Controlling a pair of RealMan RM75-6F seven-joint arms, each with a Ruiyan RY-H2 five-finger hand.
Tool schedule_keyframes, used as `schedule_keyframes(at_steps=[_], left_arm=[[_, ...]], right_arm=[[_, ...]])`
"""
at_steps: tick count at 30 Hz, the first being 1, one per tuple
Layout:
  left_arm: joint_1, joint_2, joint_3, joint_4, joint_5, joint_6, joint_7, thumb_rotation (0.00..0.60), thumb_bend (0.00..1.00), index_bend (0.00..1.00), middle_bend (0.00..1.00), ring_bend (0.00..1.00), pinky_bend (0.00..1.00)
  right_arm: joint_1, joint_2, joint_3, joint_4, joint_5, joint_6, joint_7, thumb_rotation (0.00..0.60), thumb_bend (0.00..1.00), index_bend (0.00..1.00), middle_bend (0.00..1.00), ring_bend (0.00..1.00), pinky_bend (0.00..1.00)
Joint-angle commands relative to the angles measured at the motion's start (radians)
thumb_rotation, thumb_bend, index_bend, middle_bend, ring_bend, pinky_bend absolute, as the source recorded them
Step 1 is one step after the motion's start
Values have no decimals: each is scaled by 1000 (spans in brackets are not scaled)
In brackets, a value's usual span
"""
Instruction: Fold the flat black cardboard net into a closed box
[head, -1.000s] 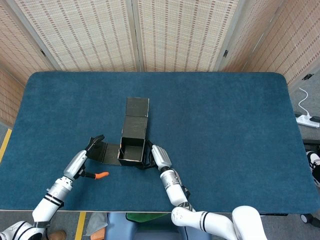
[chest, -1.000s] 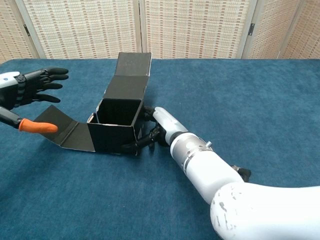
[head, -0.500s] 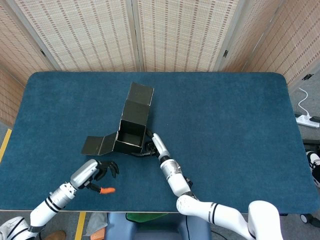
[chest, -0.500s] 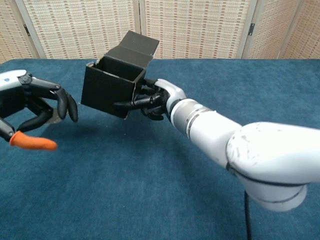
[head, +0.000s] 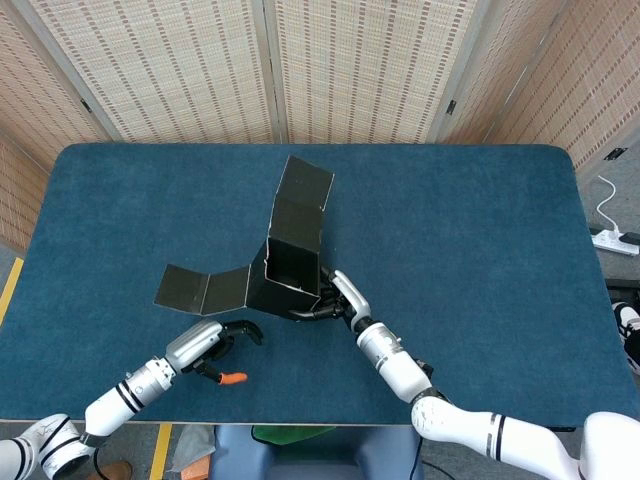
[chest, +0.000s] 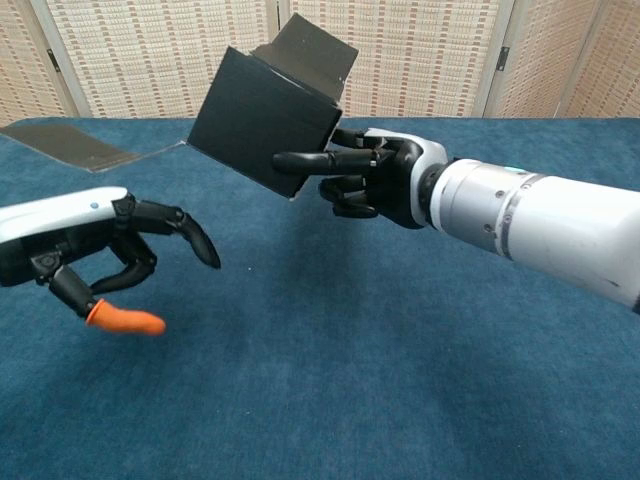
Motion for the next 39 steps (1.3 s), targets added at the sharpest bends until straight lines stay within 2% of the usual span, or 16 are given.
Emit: schedule_keyframes(at_steps=[1,8,14,19,26,31,39], left_arm=[[47,-27,-58,33,-72,78,121,600,277,370,349,837,852],[115,-54,-97,72,-75,246,267,600,347,358,333,832,852],[118,-63,-113,92,-35,321,325,600,388,360,346,832,852],[101,-82,-120,96,-6,342,332,600,382,370,361,832,855],[68,-130,-124,160,49,378,361,600,331,378,361,832,854],[41,-171,-112,237,79,377,380,600,314,386,365,832,852],[4,-273,-98,382,93,382,341,600,315,400,375,832,852]], right_arm=[[-23,32,-31,-21,-45,-12,18,600,288,559,607,789,1000],[-41,57,-80,-17,-137,1,54,600,288,559,599,788,1000],[-34,56,-126,-6,-201,20,57,600,288,559,591,787,1000],[-25,42,-153,5,-220,32,66,600,288,559,591,787,1000],[-7,17,-181,38,-242,63,59,600,288,559,591,787,1000],[6,-8,-206,83,-266,95,34,600,288,559,591,787,1000],[24,-60,-243,184,-295,129,13,600,289,559,591,787,1000]])
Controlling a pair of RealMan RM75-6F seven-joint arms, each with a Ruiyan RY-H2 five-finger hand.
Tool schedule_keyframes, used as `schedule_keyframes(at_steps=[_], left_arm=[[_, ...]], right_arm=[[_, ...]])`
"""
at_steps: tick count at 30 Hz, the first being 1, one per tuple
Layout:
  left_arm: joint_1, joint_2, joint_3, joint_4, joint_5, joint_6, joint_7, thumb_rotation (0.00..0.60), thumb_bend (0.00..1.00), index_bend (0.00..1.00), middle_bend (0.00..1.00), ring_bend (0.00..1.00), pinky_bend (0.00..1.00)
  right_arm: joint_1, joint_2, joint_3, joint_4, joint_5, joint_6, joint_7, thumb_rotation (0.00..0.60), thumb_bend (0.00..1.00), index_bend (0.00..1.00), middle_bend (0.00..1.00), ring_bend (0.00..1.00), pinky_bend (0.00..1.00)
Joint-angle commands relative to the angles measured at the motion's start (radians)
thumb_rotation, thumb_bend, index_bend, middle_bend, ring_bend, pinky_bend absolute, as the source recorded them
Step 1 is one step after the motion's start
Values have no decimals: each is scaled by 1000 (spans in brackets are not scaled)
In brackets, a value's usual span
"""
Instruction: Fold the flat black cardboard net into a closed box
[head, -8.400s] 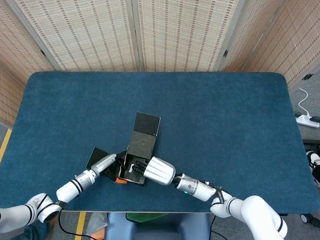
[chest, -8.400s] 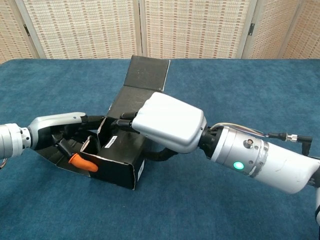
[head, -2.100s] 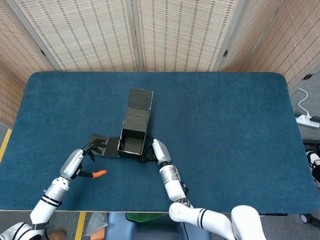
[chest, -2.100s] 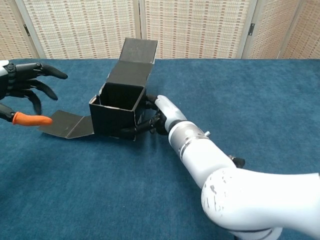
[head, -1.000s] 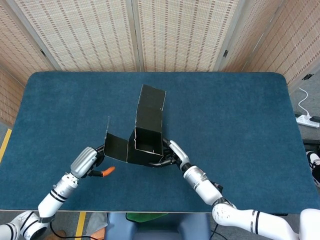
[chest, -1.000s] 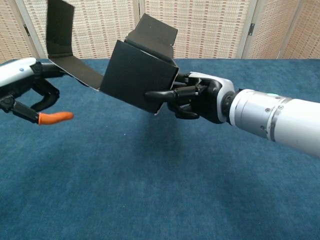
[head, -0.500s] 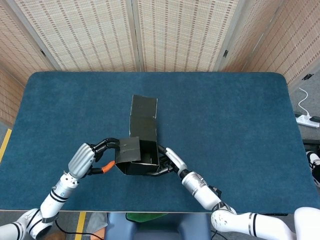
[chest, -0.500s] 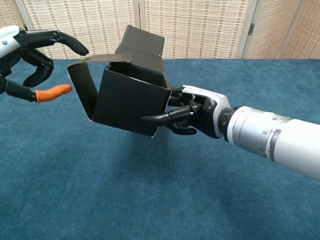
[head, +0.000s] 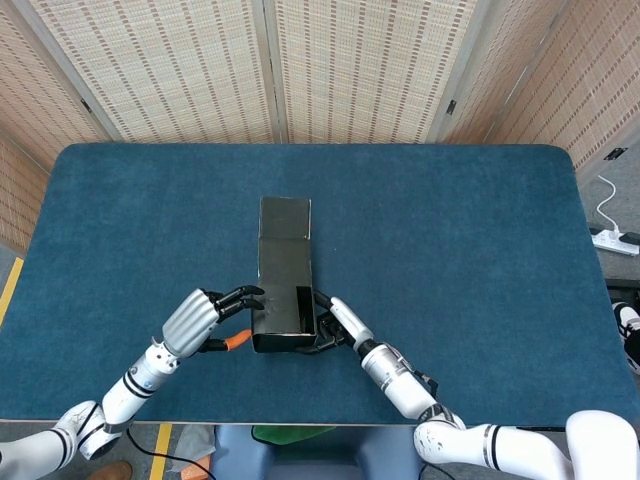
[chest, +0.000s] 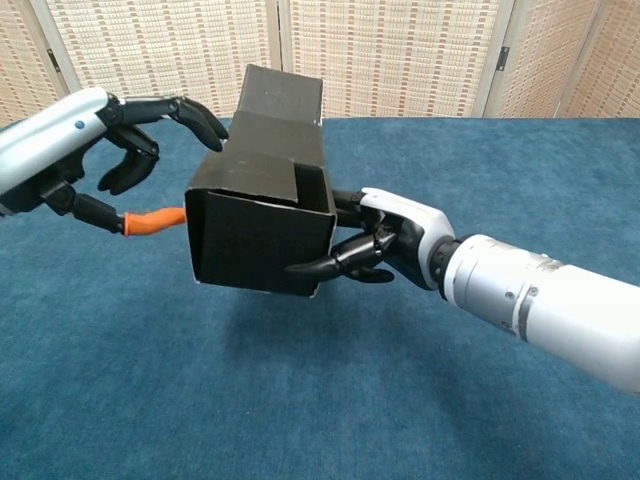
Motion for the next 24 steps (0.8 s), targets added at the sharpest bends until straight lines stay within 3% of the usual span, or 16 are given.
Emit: schedule_keyframes(at_steps=[1,11,24], left_arm=[[-22,-56,10,77,12,6,-21,600,315,403,377,832,852],[-60,-182,64,319,50,12,-34,600,313,414,385,831,851],[-54,-258,139,505,65,18,-61,600,315,411,383,832,845]], right_arm=[[10,-30,-18,47,-16,17,-11,600,289,559,591,787,1000],[33,-111,-61,200,-52,30,-12,600,289,559,590,787,1000],[35,-167,-117,339,-126,51,42,600,291,559,589,785,1000]])
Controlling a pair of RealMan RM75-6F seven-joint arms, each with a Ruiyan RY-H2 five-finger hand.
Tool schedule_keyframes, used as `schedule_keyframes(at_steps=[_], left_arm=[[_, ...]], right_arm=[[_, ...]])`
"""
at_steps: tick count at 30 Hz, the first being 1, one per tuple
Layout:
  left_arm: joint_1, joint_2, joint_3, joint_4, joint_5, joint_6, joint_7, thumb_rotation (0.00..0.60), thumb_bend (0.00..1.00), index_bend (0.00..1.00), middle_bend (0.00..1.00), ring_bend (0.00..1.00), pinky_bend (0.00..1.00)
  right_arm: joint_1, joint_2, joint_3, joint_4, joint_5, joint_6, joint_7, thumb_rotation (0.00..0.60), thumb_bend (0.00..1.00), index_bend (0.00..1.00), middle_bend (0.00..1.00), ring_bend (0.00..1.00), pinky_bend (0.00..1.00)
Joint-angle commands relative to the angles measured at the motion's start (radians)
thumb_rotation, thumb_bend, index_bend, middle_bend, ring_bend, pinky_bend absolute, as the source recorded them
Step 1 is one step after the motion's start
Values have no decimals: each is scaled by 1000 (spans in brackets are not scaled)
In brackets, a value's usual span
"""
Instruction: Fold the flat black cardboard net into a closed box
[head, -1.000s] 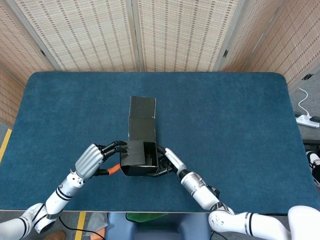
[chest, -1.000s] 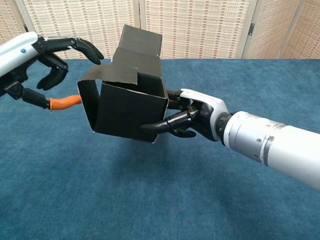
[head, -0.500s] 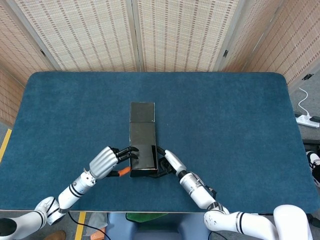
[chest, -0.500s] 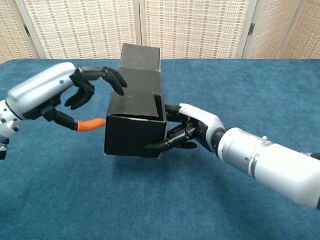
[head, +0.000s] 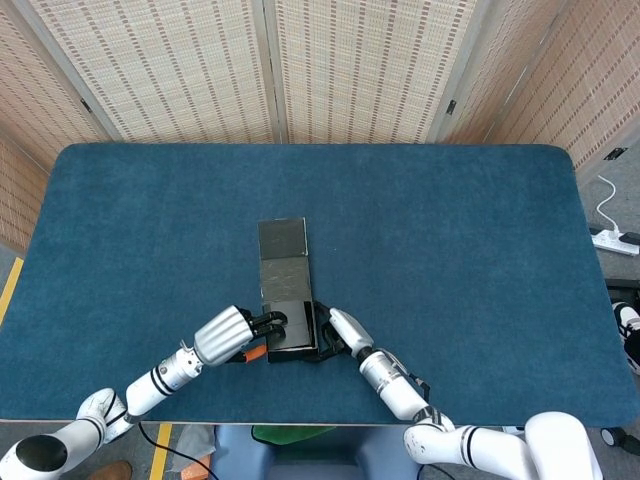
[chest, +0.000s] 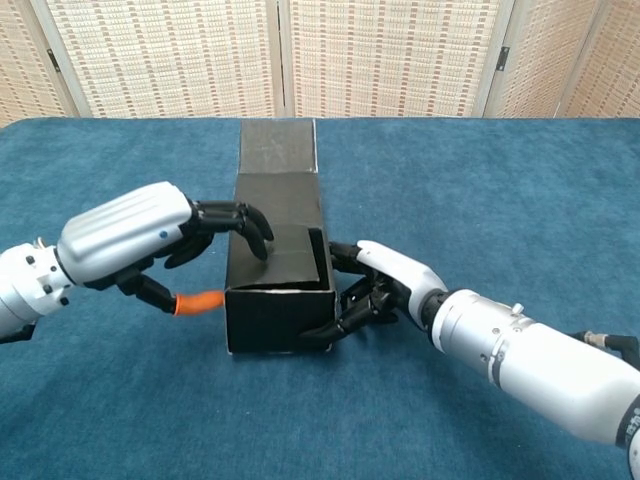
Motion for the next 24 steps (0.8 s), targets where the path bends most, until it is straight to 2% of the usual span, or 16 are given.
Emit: schedule_keyframes(at_steps=[1,15,24], left_arm=[[8,-19,20,42,-1,18,-18,600,315,410,383,831,844],[20,-24,75,110,-6,24,-21,600,315,406,382,826,839],[3,5,105,77,2,-15,46,600,314,437,403,818,832]], right_arm=[[2,-11,-12,24,-23,9,27,600,291,559,589,785,1000],[6,-13,-33,50,-56,31,30,600,291,559,589,784,1000],[0,-10,-51,50,-82,61,31,600,291,559,589,784,1000]])
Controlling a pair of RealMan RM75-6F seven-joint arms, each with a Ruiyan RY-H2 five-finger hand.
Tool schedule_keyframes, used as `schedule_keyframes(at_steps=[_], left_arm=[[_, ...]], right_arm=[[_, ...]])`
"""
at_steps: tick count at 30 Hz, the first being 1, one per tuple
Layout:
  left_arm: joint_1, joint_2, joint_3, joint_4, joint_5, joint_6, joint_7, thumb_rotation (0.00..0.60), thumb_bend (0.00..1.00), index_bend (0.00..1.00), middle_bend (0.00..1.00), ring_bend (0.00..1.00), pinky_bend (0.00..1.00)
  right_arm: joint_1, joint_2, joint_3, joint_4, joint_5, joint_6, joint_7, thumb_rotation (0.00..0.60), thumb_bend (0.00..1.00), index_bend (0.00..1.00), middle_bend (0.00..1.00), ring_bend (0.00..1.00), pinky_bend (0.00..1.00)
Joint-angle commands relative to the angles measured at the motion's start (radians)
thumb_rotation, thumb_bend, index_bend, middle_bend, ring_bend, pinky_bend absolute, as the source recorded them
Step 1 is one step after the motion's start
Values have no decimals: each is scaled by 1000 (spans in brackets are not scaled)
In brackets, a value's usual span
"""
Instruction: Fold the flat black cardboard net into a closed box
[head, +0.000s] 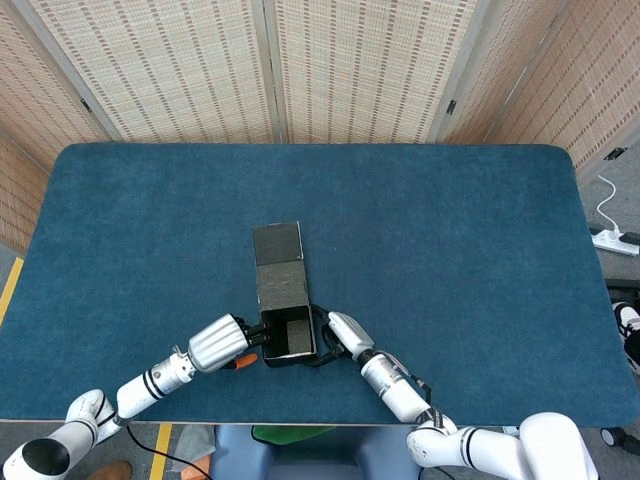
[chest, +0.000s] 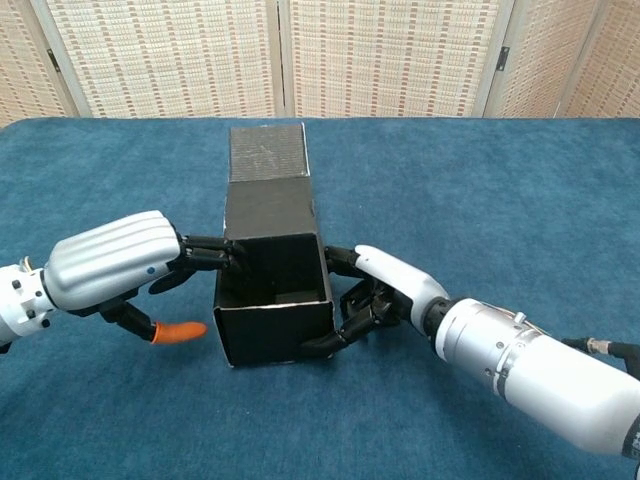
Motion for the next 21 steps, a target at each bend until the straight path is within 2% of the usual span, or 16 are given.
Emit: schedule_keyframes(at_steps=[1,12,21], left_arm=[[-12,16,15,-25,6,-31,42,600,314,443,407,818,831],[-42,63,34,-146,8,-120,193,600,315,518,461,818,828],[-55,73,40,-183,12,-146,241,600,316,587,517,818,827]], right_arm=[[-2,2,-5,-1,-6,7,1,600,291,559,589,784,1000],[-10,3,-26,-6,-32,37,5,600,291,559,589,784,1000],[-13,-6,-30,-6,-31,44,9,600,291,559,589,784,1000]])
